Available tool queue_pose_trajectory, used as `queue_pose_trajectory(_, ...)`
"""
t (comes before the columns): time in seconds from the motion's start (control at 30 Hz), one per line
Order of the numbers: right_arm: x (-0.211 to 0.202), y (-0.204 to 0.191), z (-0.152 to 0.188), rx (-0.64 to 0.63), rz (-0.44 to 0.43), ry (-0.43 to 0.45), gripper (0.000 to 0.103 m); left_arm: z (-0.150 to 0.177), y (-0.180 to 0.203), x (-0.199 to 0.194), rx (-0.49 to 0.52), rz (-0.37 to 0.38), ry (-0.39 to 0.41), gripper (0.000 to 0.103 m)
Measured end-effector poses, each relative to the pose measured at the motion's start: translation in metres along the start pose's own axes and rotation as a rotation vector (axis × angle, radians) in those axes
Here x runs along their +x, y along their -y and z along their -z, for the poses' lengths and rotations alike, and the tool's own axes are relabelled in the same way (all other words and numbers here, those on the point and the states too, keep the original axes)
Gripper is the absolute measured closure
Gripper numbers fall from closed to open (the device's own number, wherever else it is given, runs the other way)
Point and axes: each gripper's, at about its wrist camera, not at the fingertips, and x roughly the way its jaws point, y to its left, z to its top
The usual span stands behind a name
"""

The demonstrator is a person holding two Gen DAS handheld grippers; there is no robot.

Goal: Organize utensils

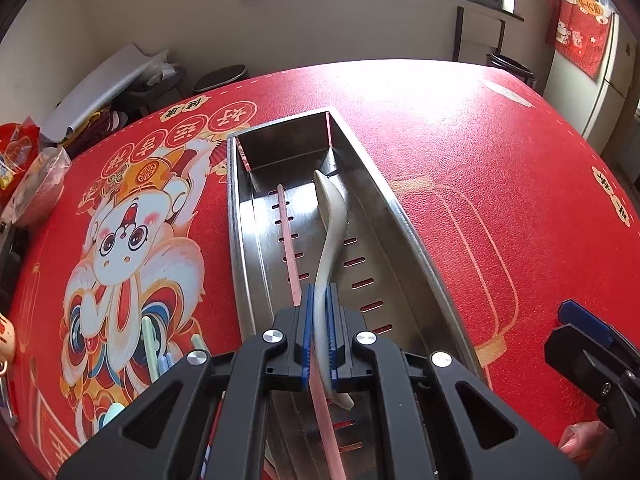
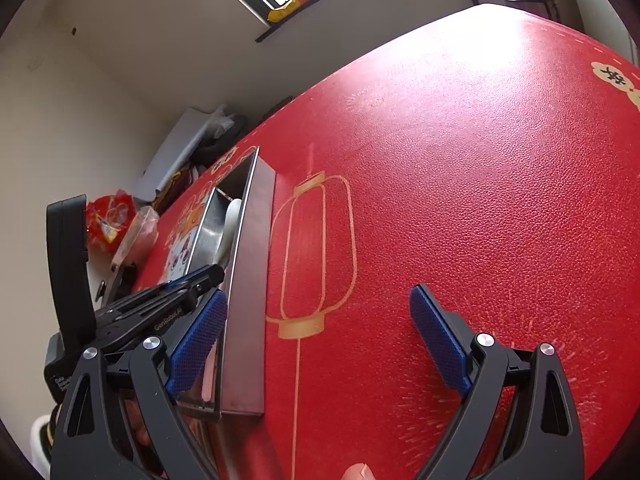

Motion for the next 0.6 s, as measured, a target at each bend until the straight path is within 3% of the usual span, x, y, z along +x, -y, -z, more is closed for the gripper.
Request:
queue_pose_trajectory(0.17, 0.001, 0.0, 0.001, -0.003, 0.002, -0.004, 0.014, -0.001, 0.002, -0.005, 0.007, 0.055, 0.015, 0.092)
queue_pose_trajectory(0.23, 0.001, 0.002, 0.0, 0.002, -0.004, -0.003, 0.014, 0.0, -0.001, -0.009, -0.007, 0.09, 0.02, 0.081)
queue_pose_trajectory(0.4, -0.001, 0.004, 0.0, 0.007, -0.014, 0.006, 0.014, 0.007, -0.011, -0.032, -0.035, 0.169, 0.059, 0.068)
queue_pose_trajectory(0.6, -0.005, 0.008, 0.001, 0.018, -0.029, 0.025, 0.014, 0.029, -0.035, -0.074, -0.017, 0.188, 0.148, 0.045)
